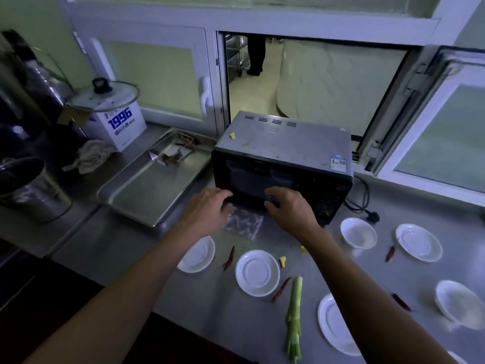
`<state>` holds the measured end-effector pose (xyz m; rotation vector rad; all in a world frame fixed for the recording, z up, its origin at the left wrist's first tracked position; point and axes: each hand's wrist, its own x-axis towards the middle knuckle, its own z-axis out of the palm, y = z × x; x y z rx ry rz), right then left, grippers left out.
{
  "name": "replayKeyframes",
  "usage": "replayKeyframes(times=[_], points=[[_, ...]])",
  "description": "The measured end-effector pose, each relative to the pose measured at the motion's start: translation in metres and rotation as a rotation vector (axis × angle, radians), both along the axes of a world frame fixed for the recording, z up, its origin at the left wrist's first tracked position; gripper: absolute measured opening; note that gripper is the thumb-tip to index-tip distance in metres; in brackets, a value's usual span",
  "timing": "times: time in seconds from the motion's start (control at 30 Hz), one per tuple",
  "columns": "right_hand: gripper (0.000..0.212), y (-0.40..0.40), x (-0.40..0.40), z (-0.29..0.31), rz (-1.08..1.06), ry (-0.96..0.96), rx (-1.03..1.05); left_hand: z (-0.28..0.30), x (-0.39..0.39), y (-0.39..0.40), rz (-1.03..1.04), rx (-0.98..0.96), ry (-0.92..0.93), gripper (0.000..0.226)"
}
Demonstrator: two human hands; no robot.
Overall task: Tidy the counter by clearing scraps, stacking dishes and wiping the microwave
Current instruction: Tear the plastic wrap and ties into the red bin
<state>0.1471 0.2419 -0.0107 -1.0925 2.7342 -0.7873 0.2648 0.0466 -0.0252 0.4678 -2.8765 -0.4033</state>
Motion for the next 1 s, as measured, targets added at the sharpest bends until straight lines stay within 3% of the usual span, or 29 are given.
replayKeyframes(times=[0.5,1.0], points=[[0.035,-0.081,-0.066,0.011,-0.040,-0.004,-0.055,0.023,-0.105,-0.087,0.032,0.012,0.102,0.033],[0.032,-0.186,-0.124,0.017,-0.204,0.068,-0.010,0.004,-0.214,-0.189,-0.250,-0.005,0.072,0.028]])
